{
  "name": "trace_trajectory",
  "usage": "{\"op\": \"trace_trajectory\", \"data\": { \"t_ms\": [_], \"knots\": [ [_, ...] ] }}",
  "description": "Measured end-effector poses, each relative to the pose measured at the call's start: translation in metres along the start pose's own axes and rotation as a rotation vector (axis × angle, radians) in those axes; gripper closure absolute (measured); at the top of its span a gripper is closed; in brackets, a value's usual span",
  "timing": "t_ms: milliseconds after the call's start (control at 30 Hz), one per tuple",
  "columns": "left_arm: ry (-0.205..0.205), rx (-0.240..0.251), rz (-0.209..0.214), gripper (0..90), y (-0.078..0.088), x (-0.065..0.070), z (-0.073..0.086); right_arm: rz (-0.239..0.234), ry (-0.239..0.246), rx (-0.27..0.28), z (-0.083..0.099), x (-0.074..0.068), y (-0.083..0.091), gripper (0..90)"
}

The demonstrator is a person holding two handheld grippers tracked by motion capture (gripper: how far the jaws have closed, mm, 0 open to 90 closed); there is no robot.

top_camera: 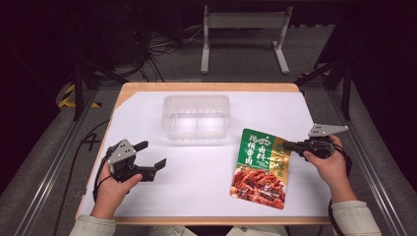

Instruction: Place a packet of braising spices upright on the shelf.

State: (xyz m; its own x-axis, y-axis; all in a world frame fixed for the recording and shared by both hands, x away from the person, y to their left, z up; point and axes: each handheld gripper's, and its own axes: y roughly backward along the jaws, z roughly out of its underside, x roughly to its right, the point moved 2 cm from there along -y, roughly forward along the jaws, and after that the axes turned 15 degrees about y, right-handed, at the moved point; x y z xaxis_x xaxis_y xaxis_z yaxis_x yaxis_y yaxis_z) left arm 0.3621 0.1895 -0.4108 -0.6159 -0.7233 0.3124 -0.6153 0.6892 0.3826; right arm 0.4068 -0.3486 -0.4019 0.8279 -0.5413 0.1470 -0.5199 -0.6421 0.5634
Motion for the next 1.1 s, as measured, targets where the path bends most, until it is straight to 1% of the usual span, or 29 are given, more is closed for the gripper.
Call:
{"op": "trace_trajectory", "data": {
  "t_ms": [67, 100, 133, 167, 200, 233, 333, 433, 500, 567, 633, 667, 700, 733, 767, 867, 900, 933, 967, 1033, 1100],
  "knots": [
    [-0.001, 0.004, 0.013, 8.5, -0.001, 0.003, -0.001, 0.006, 0.007, 0.005, -0.002, -0.001, 0.002, 90.0],
    [-0.001, 0.010, 0.026, 8.5, -0.002, 0.005, -0.002, 0.016, 0.021, 0.013, -0.007, -0.003, 0.006, 90.0],
    [0.004, 0.011, 0.030, 8.6, -0.003, 0.006, -0.002, 0.021, 0.029, 0.015, -0.009, -0.005, 0.007, 90.0],
    [0.004, 0.011, 0.030, 8.5, -0.003, 0.006, -0.002, 0.021, 0.029, 0.015, -0.009, -0.005, 0.007, 90.0],
    [0.004, 0.008, 0.042, 8.5, -0.004, 0.007, -0.002, 0.024, 0.033, 0.020, -0.011, -0.005, 0.009, 90.0],
    [0.004, 0.007, 0.045, 8.4, -0.006, 0.009, -0.002, 0.028, 0.041, 0.026, -0.014, -0.007, 0.011, 90.0],
    [-0.014, -0.006, 0.048, 8.3, -0.010, 0.012, -0.002, 0.036, 0.063, 0.044, -0.021, -0.011, 0.016, 90.0],
    [-0.022, -0.003, 0.048, 7.9, -0.012, 0.015, -0.004, 0.048, 0.094, 0.069, -0.031, -0.017, 0.023, 90.0],
    [-0.007, -0.002, 0.066, 8.2, -0.012, 0.017, -0.004, 0.051, 0.109, 0.088, -0.036, -0.020, 0.027, 90.0],
    [-0.001, -0.004, 0.072, 9.1, -0.012, 0.018, -0.004, 0.054, 0.118, 0.095, -0.039, -0.022, 0.029, 90.0],
    [-0.016, -0.003, 0.066, 10.1, -0.012, 0.018, -0.005, 0.063, 0.134, 0.114, -0.045, -0.026, 0.034, 90.0],
    [-0.013, -0.006, 0.068, 11.0, -0.012, 0.019, -0.005, 0.064, 0.143, 0.125, -0.049, -0.029, 0.037, 90.0],
    [-0.021, -0.010, 0.068, 11.5, -0.012, 0.019, -0.005, 0.065, 0.163, 0.141, -0.055, -0.034, 0.041, 90.0],
    [-0.024, -0.013, 0.069, 11.5, -0.012, 0.019, -0.005, 0.065, 0.163, 0.141, -0.055, -0.034, 0.041, 90.0],
    [-0.028, -0.023, 0.074, 11.8, -0.012, 0.020, -0.004, 0.066, 0.181, 0.156, -0.060, -0.039, 0.044, 90.0],
    [-0.046, -0.031, 0.077, 11.9, -0.013, 0.022, -0.004, 0.067, 0.194, 0.164, -0.064, -0.042, 0.046, 90.0],
    [-0.055, -0.032, 0.086, 12.0, -0.014, 0.025, -0.004, 0.064, 0.214, 0.178, -0.070, -0.048, 0.049, 90.0],
    [-0.055, -0.032, 0.086, 12.0, -0.014, 0.025, -0.004, 0.064, 0.214, 0.178, -0.070, -0.048, 0.049, 90.0],
    [-0.056, -0.034, 0.095, 12.1, -0.015, 0.027, -0.004, 0.066, 0.235, 0.182, -0.074, -0.053, 0.052, 90.0],
    [-0.063, -0.034, 0.103, 12.1, -0.015, 0.029, -0.004, 0.064, 0.255, 0.190, -0.079, -0.058, 0.055, 90.0],
    [-0.059, -0.037, 0.107, 12.1, -0.015, 0.030, -0.004, 0.064, 0.262, 0.195, -0.080, -0.060, 0.056, 90.0]
  ]
}}
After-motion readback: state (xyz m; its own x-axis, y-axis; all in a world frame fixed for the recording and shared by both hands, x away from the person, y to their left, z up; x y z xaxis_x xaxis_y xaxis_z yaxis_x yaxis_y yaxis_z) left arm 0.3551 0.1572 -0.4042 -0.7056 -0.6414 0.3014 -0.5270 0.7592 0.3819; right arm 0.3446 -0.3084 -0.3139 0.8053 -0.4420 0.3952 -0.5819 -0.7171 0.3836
